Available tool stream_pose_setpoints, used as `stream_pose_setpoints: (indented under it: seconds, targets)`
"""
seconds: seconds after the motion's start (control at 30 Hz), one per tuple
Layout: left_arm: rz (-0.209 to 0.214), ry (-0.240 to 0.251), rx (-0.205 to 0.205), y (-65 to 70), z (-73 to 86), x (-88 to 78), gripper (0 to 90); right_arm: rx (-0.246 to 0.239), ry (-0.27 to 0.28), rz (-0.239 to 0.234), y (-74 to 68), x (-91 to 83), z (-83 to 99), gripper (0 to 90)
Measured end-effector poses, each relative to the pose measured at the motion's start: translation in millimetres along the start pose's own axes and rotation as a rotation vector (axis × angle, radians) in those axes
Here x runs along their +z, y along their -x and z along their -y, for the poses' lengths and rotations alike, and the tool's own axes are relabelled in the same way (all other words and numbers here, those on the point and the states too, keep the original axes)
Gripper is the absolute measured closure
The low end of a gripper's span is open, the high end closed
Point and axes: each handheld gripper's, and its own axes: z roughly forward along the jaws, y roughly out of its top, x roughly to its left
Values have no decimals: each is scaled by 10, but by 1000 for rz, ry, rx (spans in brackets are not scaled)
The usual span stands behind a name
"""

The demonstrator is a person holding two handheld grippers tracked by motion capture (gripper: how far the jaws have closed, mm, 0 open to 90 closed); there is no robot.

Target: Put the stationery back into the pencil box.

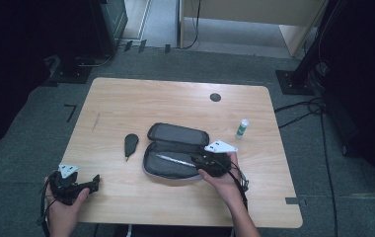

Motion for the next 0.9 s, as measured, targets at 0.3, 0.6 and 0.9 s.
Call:
stream_pose_setpoints:
  seconds: [0.3,0.6,0.9]
  targets:
    - [0,0,0,0,0,0,0,44,21,37,166,-103,-32,386]
    - [0,0,0,0,0,0,0,96,37,96,353,-195,-30,268]
    - [0,0,0,0,0,0,0,139,54,128,521,-306,-23,225]
